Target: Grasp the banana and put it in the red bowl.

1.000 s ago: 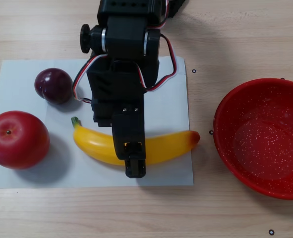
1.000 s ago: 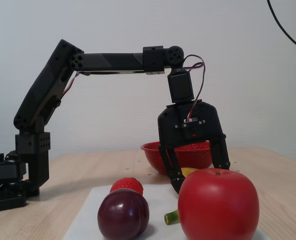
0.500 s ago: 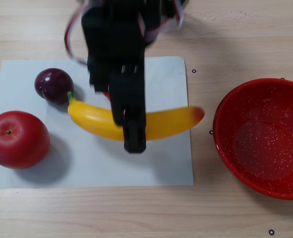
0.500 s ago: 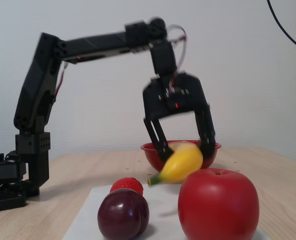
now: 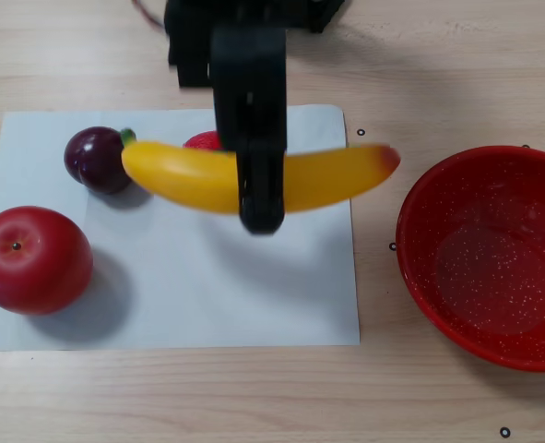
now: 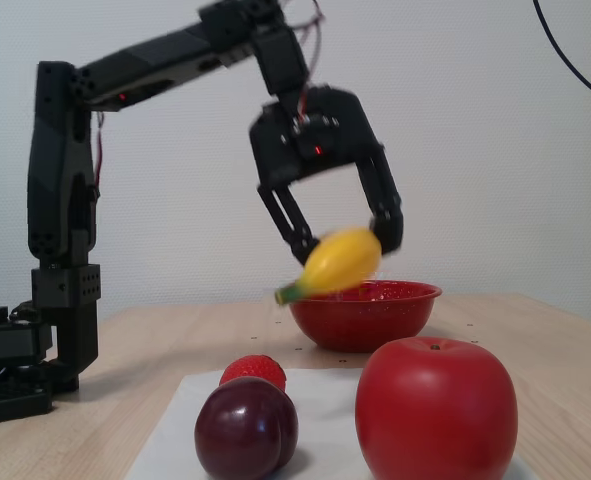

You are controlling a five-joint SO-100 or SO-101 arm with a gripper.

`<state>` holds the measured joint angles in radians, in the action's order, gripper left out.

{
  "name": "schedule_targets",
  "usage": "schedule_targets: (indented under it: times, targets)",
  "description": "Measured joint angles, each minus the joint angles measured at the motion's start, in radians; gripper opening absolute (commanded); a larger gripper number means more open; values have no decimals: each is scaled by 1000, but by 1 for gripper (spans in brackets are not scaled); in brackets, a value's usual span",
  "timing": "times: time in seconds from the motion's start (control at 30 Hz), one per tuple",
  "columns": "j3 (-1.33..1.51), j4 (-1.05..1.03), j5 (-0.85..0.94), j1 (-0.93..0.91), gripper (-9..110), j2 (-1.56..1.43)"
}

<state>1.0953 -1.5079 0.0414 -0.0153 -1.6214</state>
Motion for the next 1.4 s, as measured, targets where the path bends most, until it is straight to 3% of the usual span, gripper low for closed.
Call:
schedule_targets:
  times: [0.5,0.93,1.4]
  targets:
    - [0,75,91,-281,0,-44]
    - [9,396,110,-500,0,-44]
    - [281,626,21,-594,2,-41]
